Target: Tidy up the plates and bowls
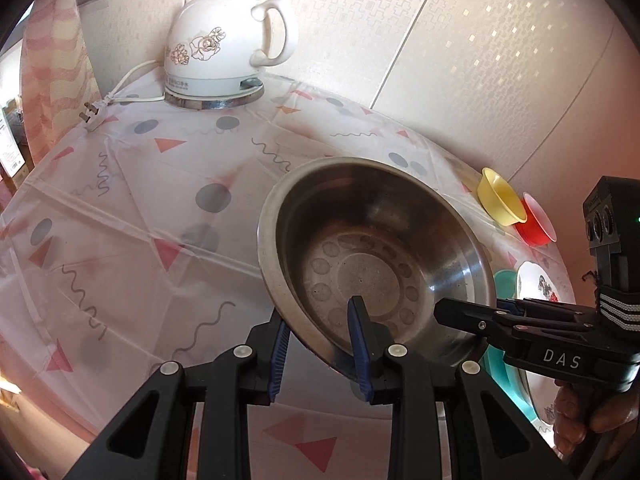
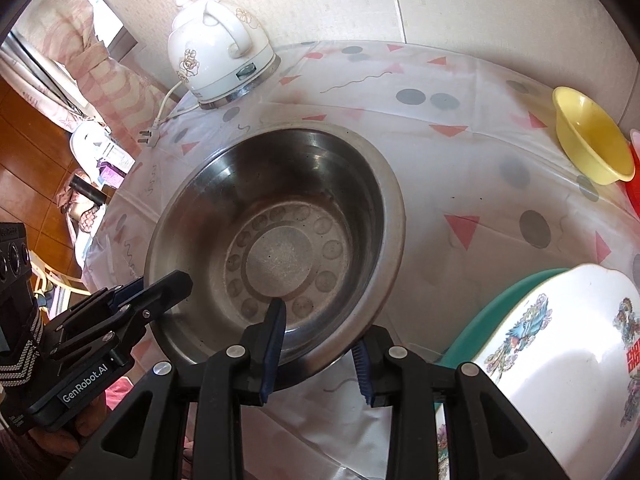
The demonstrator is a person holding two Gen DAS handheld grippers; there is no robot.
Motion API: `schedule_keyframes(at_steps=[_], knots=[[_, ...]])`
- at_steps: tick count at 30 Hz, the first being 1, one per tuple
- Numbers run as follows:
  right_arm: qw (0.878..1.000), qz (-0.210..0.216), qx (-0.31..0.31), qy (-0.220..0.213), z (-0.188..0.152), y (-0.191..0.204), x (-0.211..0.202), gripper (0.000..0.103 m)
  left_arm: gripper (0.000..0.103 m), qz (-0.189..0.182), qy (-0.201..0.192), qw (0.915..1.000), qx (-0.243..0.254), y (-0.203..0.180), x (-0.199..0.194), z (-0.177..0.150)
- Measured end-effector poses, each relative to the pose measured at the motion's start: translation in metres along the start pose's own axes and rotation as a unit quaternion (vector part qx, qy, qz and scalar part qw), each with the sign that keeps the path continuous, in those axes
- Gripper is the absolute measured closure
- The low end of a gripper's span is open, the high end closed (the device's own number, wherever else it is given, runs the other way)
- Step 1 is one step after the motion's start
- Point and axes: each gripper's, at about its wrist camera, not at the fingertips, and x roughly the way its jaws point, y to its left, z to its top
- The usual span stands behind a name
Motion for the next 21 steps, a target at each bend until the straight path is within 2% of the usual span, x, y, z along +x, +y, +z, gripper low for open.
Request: schedule_keyframes(at_steps=[4, 9, 13, 21], knots=[[0.999, -0.035, -0.017, -0.002, -0.007, 0.003, -0.007, 0.070, 0.073, 0.010, 0.000, 0.9999, 0.007, -0.001, 0.000, -0.005], [0.998, -0.050, -0.019, -0.018, -0.007, 0.002, -0.016, 0.067, 0.073, 0.011, 0.000, 0.9999, 0.007, 0.000, -0.004, -0.007], [0.998, -0.045, -0.006, -0.040, -0.007, -0.005, -0.031, 0.067, 0.064, 0.019, -0.006, 0.9997, 0.013, -0.001, -0.011, -0.009], [0.994, -0.013, 0.042, -0.097, -0.013, -0.031, -0.067, 0.067, 0.062, 0.040, -0.046, 0.9981, 0.012, 0.002, -0.041, -0.001]])
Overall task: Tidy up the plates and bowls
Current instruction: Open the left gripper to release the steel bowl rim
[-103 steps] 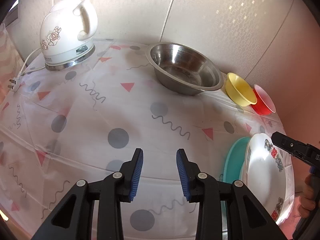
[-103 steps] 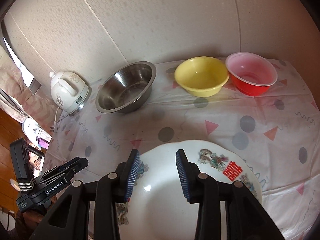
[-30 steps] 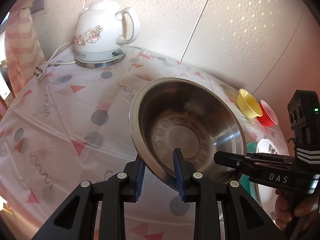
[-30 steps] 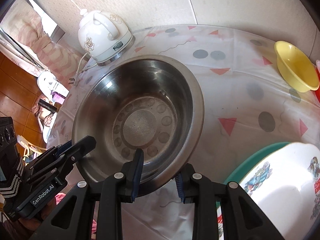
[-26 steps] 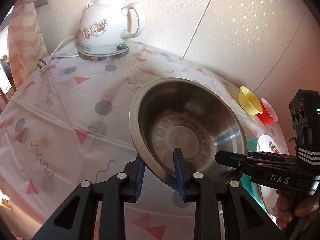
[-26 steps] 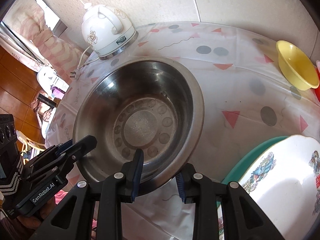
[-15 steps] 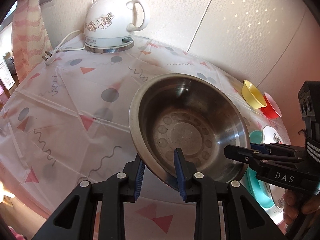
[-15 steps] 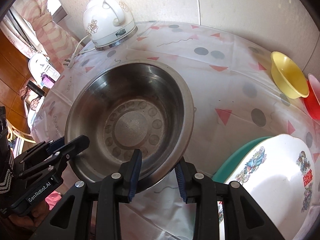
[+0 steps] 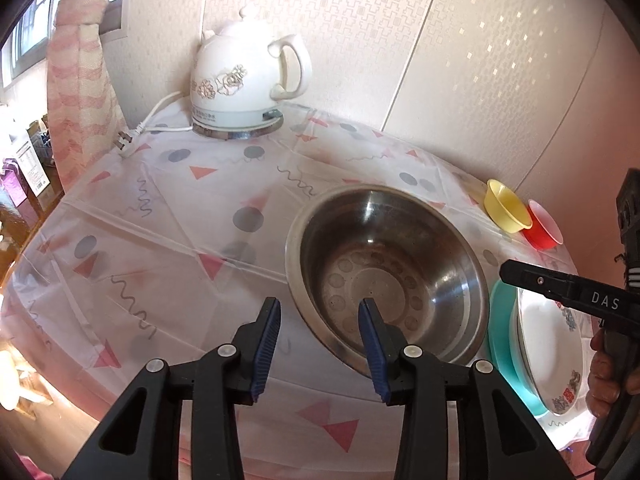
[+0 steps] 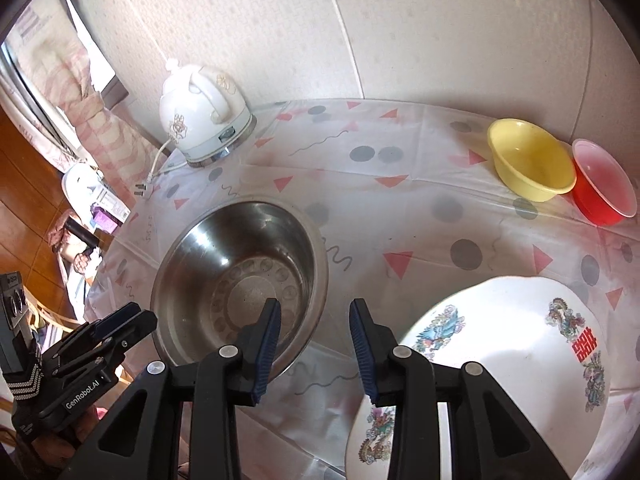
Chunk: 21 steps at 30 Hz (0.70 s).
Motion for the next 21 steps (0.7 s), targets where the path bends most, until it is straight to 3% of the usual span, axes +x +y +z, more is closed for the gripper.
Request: schedule_keyframes(at_steps=[3, 8, 17, 21], knots=[[0.999, 0.015, 0.038, -0.024, 0.002, -0.023, -0.016, 0.067, 0.062, 0.008, -0.018, 0.9998, -0.001, -0.003, -0.010, 0.013], [0.992, 0.010, 0.111, -0.059, 0.008, -0.075, -0.039, 0.067, 0.062, -0.012, -0.025, 0.9992, 0.029, -0.032, -0.009, 0.031], [0.972, -0.025, 0.216, -0.086, 0.026, -0.160, -0.043, 0.071, 0.062, -0.069, 0.019, 0.9934, 0.090, -0.120, 0.037, 0.073], [0.965, -0.035, 0.246, -0.081, 0.039, -0.187, -0.035, 0.072, 0.062, -0.069, 0.040, 0.9924, 0.094, -0.150, 0.065, 0.088]])
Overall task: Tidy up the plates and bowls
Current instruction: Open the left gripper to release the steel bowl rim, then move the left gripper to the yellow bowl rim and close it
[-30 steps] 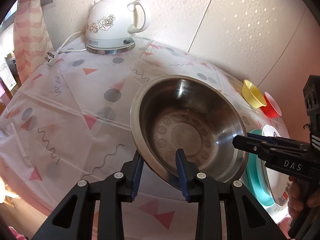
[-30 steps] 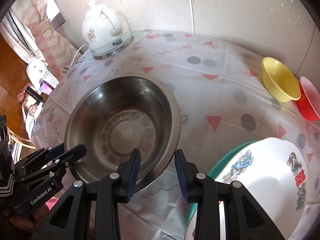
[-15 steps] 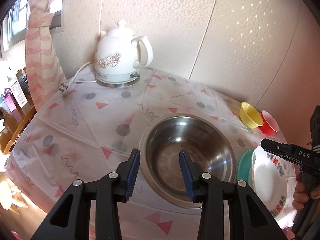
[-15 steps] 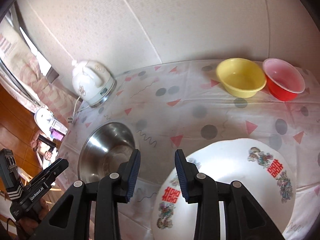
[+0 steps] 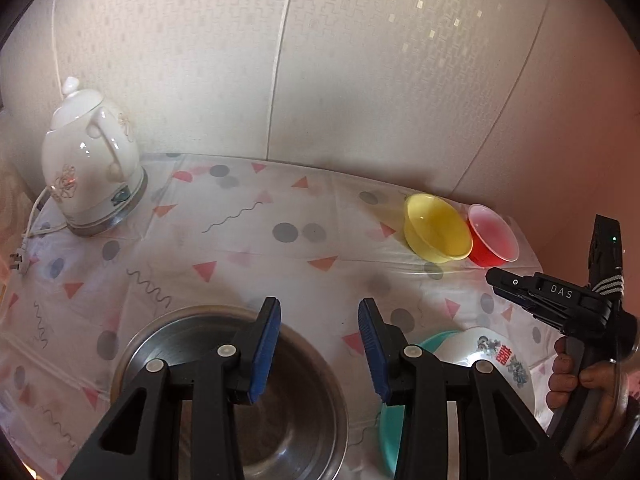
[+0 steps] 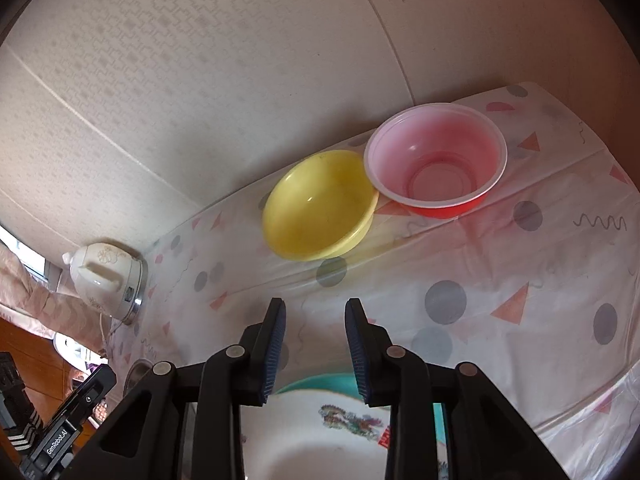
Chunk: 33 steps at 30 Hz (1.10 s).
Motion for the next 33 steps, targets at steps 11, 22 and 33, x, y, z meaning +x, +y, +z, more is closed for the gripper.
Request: schedule_keyframes(at_steps=[11, 22, 33], knots=[[0.998, -0.032, 0.050, -0.005, 0.037, -0.022, 0.031, 0.072, 0.062, -0.039, 0.028, 0.9989, 0.000, -0.043, 0.064, 0.044], [0.998, -0.052, 0.037, 0.014, 0.045, -0.018, 0.053, 0.077, 0.062, -0.057, 0.038, 0.9971, 0.031, -0.082, 0.119, 0.071], [0.998, -0.057, 0.029, 0.030, 0.049, -0.019, 0.065, 0.083, 0.071, -0.071, 0.086, 0.9933, 0.033, -0.097, 0.177, 0.074]])
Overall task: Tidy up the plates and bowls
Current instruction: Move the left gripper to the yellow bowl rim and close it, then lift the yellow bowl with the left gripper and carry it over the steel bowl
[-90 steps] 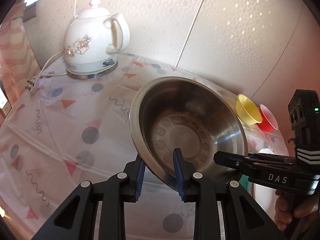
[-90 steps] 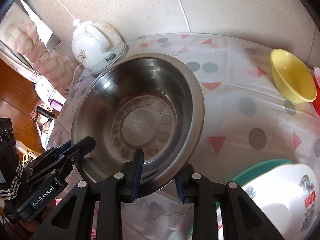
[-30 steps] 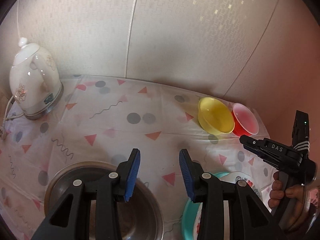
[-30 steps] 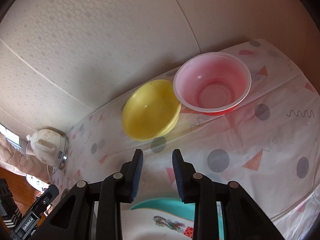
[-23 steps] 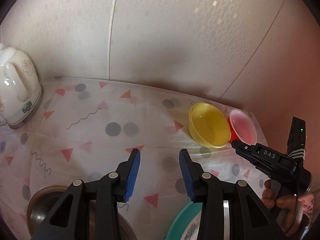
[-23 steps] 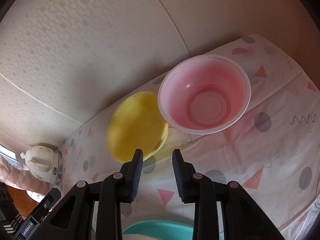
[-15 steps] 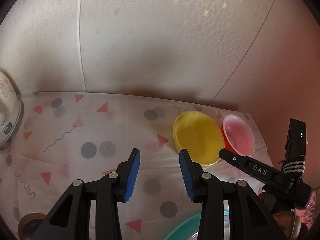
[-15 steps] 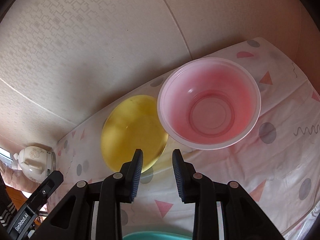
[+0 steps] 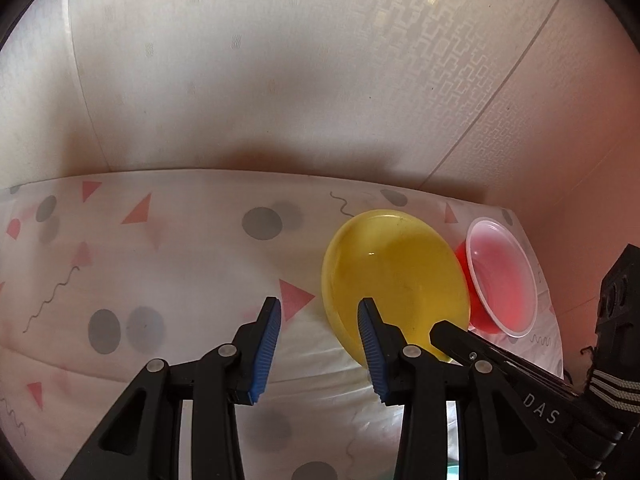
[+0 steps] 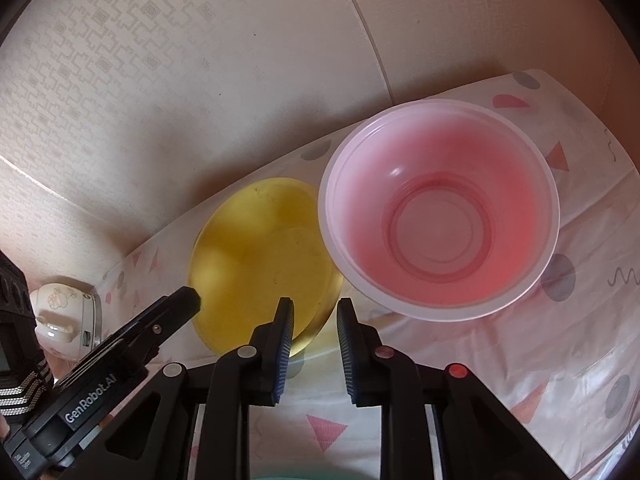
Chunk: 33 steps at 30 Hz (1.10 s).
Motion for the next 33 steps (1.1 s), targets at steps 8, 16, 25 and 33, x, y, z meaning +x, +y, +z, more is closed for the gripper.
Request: schedule_keyframes(at_steps=[8, 16, 25, 33], knots=[[0.999, 0.010, -0.036, 0.019, -0.002, 0.016, 0.006, 0.084, 0.086, -0.013, 0.000, 0.9998, 0.014, 0.004, -0.010, -0.015], [0.994, 0.047, -0.082, 0.057, -0.017, 0.046, 0.014, 0.083, 0.086, 0.014, -0.002, 0.9998, -0.017, 0.036, -0.040, -0.039], [0.993, 0.046, -0.095, 0.055, -0.023, 0.056, 0.018, 0.077, 0.081, 0.012, 0.000, 0.9992, -0.037, 0.060, -0.049, -0.051], [0.994, 0.041, -0.091, 0.052, -0.021, 0.054, 0.018, 0.082, 0.070, -0.007, -0.004, 0.9990, -0.045, 0.059, -0.046, -0.049]])
